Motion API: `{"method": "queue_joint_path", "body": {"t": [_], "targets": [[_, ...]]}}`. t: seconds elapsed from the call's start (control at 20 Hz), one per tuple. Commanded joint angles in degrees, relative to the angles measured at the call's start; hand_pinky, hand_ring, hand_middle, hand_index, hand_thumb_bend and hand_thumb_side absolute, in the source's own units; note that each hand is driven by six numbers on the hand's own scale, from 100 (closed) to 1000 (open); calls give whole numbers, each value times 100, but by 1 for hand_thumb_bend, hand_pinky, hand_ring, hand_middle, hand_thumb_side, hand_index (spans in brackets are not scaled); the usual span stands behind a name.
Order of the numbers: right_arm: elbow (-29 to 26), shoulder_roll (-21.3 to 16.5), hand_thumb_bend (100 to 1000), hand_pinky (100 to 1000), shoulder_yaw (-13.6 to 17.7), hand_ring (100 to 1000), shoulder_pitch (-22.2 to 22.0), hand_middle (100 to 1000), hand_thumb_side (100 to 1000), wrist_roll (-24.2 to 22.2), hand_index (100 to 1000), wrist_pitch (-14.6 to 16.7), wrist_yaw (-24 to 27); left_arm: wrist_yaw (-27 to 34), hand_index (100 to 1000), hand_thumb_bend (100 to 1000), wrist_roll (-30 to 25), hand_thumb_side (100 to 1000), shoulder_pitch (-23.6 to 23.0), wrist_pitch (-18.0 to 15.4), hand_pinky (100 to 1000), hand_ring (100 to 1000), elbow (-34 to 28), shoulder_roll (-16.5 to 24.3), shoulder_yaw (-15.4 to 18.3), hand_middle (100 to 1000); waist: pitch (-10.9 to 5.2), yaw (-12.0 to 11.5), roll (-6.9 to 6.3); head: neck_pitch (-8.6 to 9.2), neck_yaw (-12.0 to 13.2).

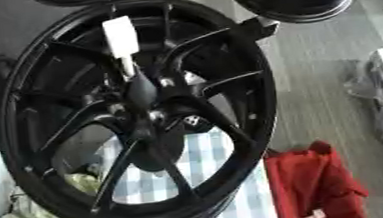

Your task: Pull the pin out of the wheel hub.

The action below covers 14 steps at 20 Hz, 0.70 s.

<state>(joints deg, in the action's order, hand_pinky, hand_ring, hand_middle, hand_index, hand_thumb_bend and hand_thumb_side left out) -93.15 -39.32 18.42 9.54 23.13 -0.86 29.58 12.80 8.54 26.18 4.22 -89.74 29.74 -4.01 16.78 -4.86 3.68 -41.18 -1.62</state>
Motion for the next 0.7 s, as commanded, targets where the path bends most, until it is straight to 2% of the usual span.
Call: {"method": "queue_joint_path", "body": {"t": [0.05,0.25,0.45,0.5,0.7], "targets": [[-59,101,100,904,-97,756,282,776,466,-147,799,286,296,66,797,100,3,868,144,25,763,841,-141,-59,66,770,-93,-16,-22,67,-36],[164,419,100,897,-216,742,709,764,469,-404,789,414,322,99,797,100,-21,869,246,51,763,841,-156,-264,46,770,-80,-65,-44,103,-49],[298,461,100,897,-233,742,789,764,469,-498,789,513,320,98,797,100,-29,869,264,59,763,841,-159,-298,44,770,-77,-73,-48,110,-52],[295,487,100,915,-225,761,817,782,509,-513,803,537,326,111,798,100,-30,870,281,54,762,842,-167,-324,44,770,-69,-93,-66,120,-84],[536,728,100,915,-277,775,1198,800,519,-661,811,751,207,138,798,100,-1,875,334,36,762,842,-182,-515,62,771,-1,-126,-107,183,-152]]}}
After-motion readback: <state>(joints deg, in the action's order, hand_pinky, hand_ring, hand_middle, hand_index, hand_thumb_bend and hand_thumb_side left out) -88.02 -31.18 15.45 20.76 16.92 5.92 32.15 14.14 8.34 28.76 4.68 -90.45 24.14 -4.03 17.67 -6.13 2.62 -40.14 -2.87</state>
